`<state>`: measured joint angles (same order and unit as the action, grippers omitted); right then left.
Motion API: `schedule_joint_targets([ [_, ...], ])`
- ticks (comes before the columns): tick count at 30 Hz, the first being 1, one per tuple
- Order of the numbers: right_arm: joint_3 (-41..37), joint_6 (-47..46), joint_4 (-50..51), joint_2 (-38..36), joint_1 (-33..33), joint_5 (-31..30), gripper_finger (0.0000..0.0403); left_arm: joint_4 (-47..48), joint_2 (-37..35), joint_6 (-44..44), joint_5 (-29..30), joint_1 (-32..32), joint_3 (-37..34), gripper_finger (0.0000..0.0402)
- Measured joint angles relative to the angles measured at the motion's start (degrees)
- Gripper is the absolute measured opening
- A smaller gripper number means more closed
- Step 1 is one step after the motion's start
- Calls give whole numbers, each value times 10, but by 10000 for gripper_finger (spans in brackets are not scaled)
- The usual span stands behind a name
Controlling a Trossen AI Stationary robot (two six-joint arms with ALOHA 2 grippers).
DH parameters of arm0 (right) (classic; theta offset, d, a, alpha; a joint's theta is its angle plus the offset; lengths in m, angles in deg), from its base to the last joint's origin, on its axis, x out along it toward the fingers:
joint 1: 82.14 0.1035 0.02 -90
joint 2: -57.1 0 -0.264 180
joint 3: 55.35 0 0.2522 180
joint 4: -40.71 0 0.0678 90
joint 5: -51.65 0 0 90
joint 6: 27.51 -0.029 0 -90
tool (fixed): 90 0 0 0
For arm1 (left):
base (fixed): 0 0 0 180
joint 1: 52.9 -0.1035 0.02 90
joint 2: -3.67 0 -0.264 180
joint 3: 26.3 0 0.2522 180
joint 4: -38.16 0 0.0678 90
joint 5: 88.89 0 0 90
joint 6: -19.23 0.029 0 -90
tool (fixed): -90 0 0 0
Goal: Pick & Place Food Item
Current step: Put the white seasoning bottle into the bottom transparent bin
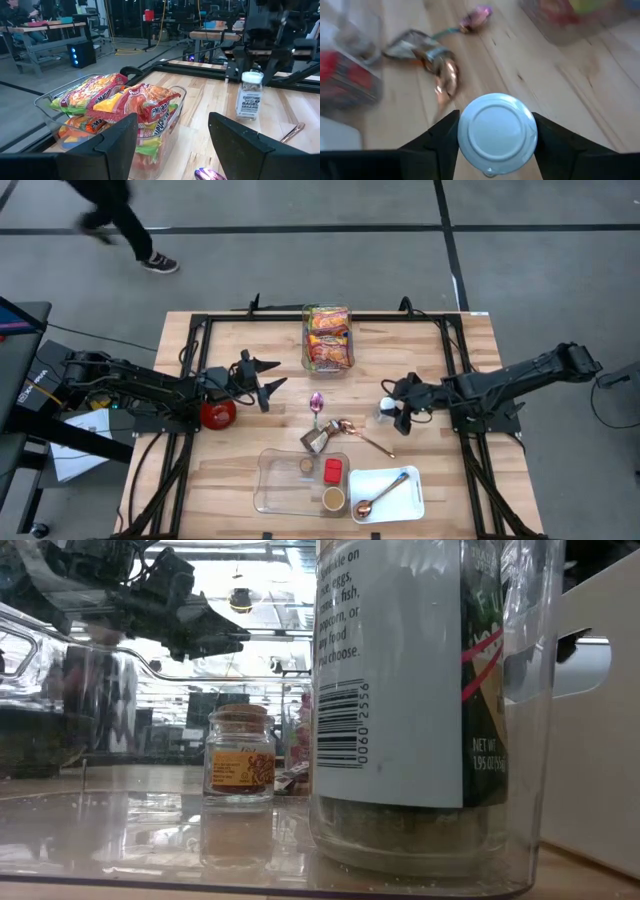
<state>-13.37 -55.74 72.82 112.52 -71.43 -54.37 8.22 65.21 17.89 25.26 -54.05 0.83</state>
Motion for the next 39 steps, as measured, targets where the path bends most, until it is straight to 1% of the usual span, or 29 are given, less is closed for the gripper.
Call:
schedule_joint_targets([
  [8, 85, 50, -5, 3, 0, 35, 196, 0, 0, 7, 0, 0, 0, 237],
  [12, 141, 79, -5, 31, -6, 63, 196, 0, 0, 11, 13, 0, 0, 237],
  [19, 264, 144, -2, 138, 9, 122, 196, 6, 0, 13, 67, 0, 0, 237],
  [24, 358, 187, -2, 221, 41, 147, 196, 17, 0, 24, 77, -3, 0, 237],
  [34, 514, 225, 9, 353, 114, 148, 196, 17, 0, 41, 74, -4, 0, 237],
  [39, 570, 227, 14, 411, 138, 149, 196, 16, 0, 54, 74, -4, 0, 237],
])
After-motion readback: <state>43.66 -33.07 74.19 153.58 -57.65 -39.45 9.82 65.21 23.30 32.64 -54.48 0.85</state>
